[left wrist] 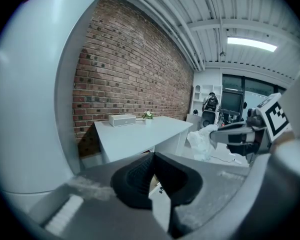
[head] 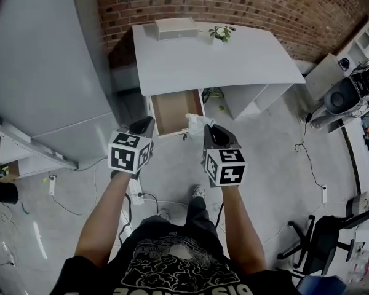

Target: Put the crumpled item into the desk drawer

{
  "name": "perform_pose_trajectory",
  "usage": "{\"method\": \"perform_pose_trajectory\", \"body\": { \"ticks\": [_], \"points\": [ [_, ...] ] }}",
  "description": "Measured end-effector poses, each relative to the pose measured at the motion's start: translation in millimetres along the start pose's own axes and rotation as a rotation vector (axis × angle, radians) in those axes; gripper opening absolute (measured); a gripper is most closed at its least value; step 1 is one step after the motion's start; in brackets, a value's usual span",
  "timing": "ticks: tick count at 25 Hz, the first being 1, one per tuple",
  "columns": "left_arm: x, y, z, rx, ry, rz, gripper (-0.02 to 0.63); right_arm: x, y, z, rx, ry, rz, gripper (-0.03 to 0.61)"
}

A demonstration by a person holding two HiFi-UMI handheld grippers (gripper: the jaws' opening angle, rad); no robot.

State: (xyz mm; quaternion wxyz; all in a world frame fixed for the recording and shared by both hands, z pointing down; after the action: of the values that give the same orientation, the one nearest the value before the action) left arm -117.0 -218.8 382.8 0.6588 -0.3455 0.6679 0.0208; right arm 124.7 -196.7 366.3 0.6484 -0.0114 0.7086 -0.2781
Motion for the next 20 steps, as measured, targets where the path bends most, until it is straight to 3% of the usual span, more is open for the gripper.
{"method": "perform_pose_trajectory", "body": {
  "ticks": [8, 20],
  "points": [
    [3.4, -30.8, -10.0, 0.046, 0.022, 0.004, 0.000, 6.4, -41.2, 21.6, 0.058, 0.020, 0.001, 0.018],
    [3.3, -73.4, -28.2, 0.174, 0.098, -0.038, 0.000, 3.9, -120.4, 51.8, 0.218, 0.049, -0.081, 0.017]
  ]
}}
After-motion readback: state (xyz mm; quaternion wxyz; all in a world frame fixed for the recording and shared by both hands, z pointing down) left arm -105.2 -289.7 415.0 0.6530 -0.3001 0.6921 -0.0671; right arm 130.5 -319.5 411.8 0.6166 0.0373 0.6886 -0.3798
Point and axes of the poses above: the fingertips, and each gripper's own axes: y backward along the fingers, z to its right, x out of its top, the point moved 9 cm from there along y, backward along the fingers
